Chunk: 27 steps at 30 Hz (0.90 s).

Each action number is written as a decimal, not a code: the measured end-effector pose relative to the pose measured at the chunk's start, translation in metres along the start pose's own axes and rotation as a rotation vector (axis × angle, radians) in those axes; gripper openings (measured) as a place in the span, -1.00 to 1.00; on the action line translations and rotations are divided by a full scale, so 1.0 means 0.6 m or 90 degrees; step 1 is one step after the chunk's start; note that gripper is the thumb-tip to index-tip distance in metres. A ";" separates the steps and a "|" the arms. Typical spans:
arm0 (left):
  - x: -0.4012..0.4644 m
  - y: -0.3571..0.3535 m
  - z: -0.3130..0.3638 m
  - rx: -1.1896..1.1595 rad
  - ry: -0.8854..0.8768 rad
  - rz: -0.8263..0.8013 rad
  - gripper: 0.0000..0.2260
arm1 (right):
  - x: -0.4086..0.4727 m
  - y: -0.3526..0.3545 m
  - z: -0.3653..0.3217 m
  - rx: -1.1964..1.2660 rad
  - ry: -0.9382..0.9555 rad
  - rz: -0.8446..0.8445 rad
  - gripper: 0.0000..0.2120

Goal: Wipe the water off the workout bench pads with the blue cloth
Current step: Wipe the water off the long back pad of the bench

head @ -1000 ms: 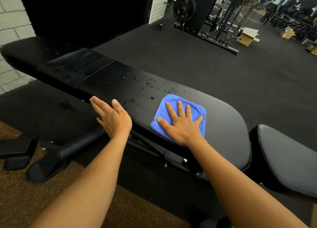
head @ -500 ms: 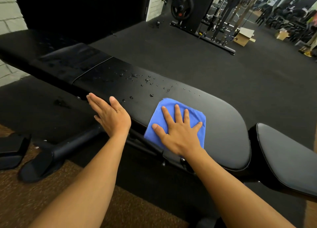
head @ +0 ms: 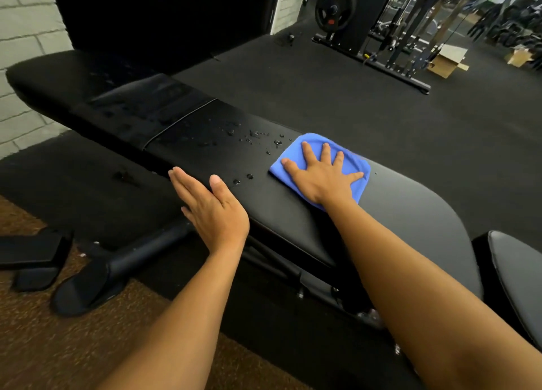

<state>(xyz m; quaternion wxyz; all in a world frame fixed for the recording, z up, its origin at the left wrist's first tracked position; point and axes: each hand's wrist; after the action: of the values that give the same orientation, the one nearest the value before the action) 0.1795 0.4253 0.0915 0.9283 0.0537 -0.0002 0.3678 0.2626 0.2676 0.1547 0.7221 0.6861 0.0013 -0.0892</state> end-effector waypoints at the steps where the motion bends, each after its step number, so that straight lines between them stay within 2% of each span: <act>1: 0.001 0.000 0.000 -0.001 0.001 0.003 -0.40 | 0.014 0.002 -0.003 -0.001 -0.003 -0.001 -0.23; 10: 0.002 0.002 0.001 0.012 -0.002 0.003 -0.41 | 0.060 0.017 -0.019 -0.002 -0.003 -0.012 -0.24; 27: -0.001 0.009 0.013 0.044 0.019 -0.017 -0.39 | -0.141 -0.011 -0.004 0.022 0.087 -0.011 -0.27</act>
<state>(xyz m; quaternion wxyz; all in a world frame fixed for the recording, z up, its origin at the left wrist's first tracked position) 0.1756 0.4283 0.0996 0.9308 0.0800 0.0271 0.3557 0.1788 0.2804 0.1587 0.7075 0.7029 0.0549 -0.0488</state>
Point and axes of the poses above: each hand's wrist, its own x-axis towards the middle knuckle, its own y-axis out of the back of the hand, z = x × y, and after that the axes turned 8 degrees about -x, right-handed
